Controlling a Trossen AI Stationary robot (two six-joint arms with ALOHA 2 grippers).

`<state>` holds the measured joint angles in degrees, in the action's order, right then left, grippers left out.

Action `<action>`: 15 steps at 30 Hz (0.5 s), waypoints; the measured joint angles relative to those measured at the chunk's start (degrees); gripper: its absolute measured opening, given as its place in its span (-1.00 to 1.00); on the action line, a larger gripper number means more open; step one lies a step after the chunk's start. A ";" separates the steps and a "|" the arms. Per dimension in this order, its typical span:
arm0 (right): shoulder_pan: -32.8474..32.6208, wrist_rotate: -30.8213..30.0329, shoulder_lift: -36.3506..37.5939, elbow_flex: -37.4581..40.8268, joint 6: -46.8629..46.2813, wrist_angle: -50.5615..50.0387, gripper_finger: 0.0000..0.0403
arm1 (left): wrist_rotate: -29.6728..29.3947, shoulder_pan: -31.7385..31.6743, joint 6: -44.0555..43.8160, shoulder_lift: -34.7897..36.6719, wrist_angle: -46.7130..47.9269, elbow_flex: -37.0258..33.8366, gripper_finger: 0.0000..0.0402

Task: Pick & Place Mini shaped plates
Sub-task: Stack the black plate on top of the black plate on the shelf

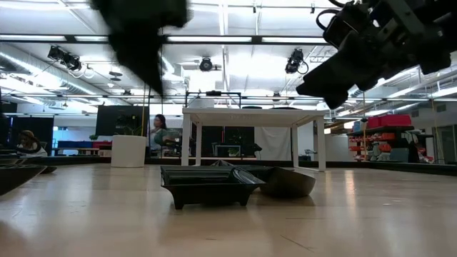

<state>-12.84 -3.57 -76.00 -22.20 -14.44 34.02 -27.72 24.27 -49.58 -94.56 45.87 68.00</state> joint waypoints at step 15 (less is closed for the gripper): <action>0.01 -0.07 -0.86 0.00 4.11 3.76 -0.35 | 10.60 32.71 -75.69 0.17 18.17 -0.78 -0.64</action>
<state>-12.83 -3.64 -76.86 -22.20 -10.33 37.78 -17.12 56.99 -125.27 -94.39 64.04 67.22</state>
